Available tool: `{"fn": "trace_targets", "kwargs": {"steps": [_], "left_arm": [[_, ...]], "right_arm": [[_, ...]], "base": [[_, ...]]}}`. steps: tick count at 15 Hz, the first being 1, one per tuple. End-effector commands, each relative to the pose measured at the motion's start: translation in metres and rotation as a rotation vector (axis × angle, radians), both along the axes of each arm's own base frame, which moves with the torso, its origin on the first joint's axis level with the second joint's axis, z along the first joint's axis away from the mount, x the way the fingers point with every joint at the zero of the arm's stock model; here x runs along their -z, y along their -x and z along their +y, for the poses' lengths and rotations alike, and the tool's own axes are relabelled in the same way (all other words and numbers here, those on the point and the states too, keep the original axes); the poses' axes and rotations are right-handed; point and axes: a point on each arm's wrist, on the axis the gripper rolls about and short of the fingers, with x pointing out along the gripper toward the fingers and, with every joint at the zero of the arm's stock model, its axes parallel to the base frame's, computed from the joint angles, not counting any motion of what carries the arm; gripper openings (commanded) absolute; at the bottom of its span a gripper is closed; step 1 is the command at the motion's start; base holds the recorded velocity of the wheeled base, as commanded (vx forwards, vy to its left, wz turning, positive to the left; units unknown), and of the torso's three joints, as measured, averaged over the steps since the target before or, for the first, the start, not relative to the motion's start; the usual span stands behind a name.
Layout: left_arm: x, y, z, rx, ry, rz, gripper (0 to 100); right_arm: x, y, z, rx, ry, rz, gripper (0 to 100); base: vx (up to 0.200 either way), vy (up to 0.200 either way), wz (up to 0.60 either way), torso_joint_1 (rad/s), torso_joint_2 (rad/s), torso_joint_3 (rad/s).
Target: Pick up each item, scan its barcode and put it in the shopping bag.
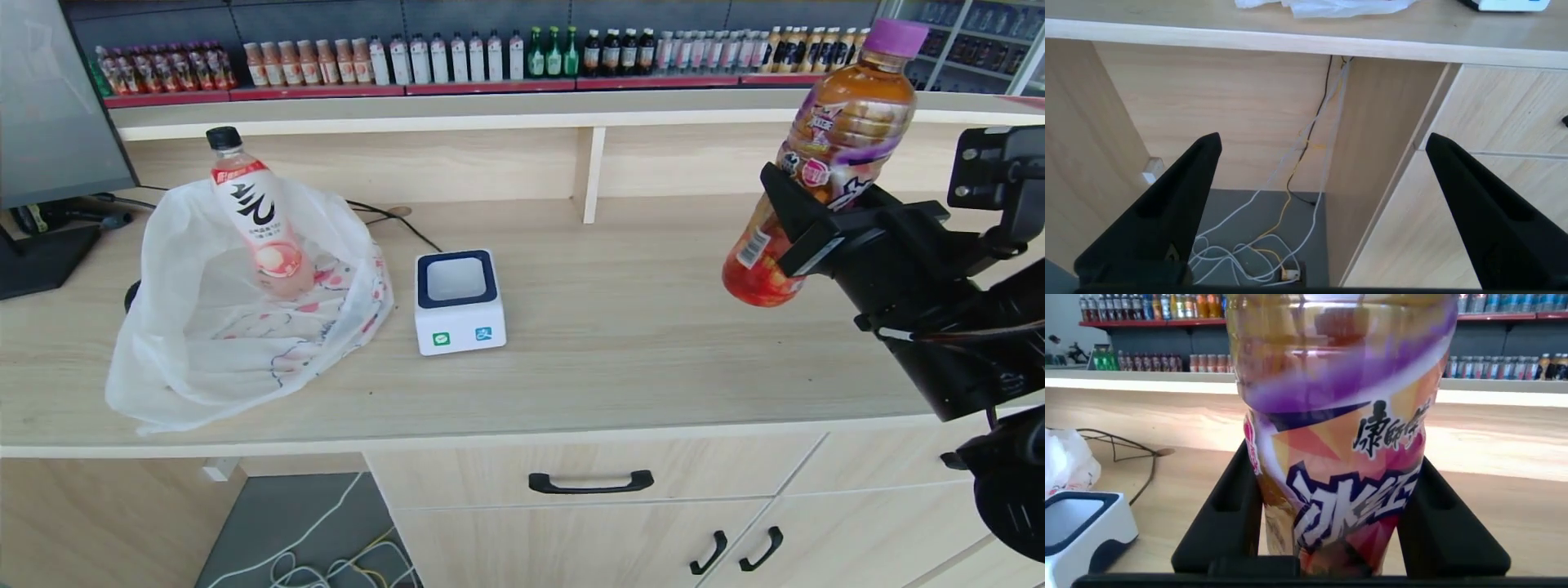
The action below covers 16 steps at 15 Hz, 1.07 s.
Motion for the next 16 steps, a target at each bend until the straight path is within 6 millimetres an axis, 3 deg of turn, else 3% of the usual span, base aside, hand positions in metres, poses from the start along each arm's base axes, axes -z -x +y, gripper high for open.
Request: {"fn": "trace_targets", "kwargs": {"steps": [1, 11, 16], "left_arm": [[0.000, 0.000, 0.000, 0.000, 0.000, 0.000, 100], [0.000, 0.000, 0.000, 0.000, -0.001, 0.000, 100], [0.000, 0.000, 0.000, 0.000, -0.001, 0.000, 100]], "right_arm": [[-0.002, -0.001, 0.000, 0.003, -0.003, -0.009, 0], [-0.004, -0.001, 0.004, 0.026, -0.020, -0.012, 0], [-0.009, 0.000, 0.013, 0.013, 0.000, -0.036, 0]], "base": [[0.000, 0.200, 0.00, -0.002, 0.00, 0.007], [0.000, 0.200, 0.00, 0.002, 0.00, 0.004], [0.000, 0.000, 0.00, 0.000, 0.00, 0.000]]}}
